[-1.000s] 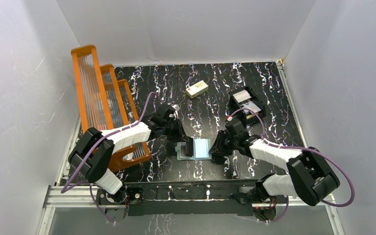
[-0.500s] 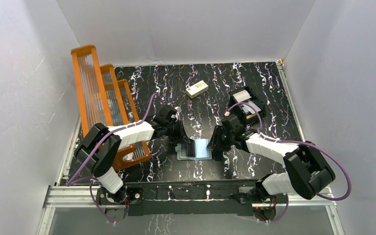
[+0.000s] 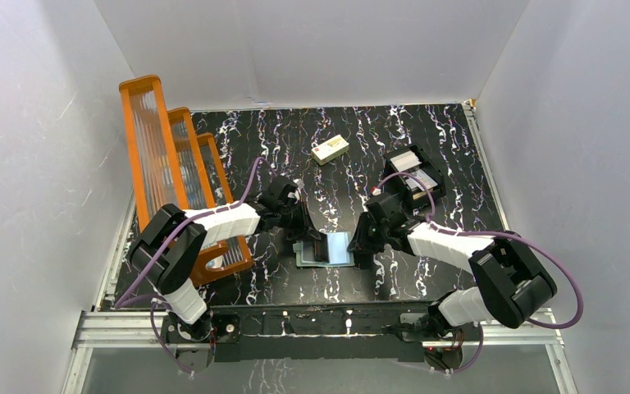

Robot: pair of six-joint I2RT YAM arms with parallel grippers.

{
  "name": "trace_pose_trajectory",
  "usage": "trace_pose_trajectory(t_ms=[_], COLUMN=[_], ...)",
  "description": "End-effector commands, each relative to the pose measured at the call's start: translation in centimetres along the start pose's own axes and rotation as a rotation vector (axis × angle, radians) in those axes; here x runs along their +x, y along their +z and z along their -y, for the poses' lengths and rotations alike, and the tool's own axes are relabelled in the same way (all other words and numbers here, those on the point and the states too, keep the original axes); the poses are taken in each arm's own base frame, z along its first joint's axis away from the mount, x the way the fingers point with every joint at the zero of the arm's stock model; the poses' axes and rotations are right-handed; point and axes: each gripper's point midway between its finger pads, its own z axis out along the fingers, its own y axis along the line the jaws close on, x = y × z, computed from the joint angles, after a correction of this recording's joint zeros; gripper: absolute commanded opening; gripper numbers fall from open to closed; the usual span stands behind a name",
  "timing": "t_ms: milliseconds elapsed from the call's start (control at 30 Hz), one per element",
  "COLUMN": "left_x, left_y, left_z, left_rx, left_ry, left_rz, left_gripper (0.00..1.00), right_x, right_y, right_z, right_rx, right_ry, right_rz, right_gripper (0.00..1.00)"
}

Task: Put the credit cards into the card holder
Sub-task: Insert the credit card into the card holder.

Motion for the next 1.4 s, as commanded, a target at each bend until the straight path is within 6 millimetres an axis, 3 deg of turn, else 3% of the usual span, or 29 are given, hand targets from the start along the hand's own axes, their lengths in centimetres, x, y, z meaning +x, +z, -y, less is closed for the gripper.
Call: trace_pose_trajectory(t_ms=[0,433,767,1067,1267,1367], left_x=[-0.6,-0.4,-0.5,-1.0,-0.8,-0.6], left_y=[-0.2,0.6,0.8,-0.2,-0.6,-0.3], left_z=[1.2,-1.8,-2.0,-2.1,-2.8,-2.9], left_rx=[0.035,-0.054,-0.073,-0.126,-0.169,-0.173], left_ry=[-0.003,0.050,0.066,0.075,0.073,0.063], left_rz=[0.009,0.032,0.026,0.043,0.038,0.033], left_gripper=[0.00,0.01,0.27,0.36,0.37,0.28], right_x=[0.6,0.9,-0.5,-1.0,-0.6,-0.6], right_y=[0.6,0.6,-1.2,-1.5,-1.1,-1.1], right_z=[1.0,1.1,-0.7,-2.2,-2.3,-2.2], right_rx=[0.042,0.029,-0.012,-0.076,-0.098,-0.098], right_ry=[-0.007,0.003,0.005,0.009,0.021,0.021], right_rz=[0.002,0.002,0.044,0.057,0.047,0.050], right_gripper=[0.28,0.28,0.38,0.31,0.28,0.28])
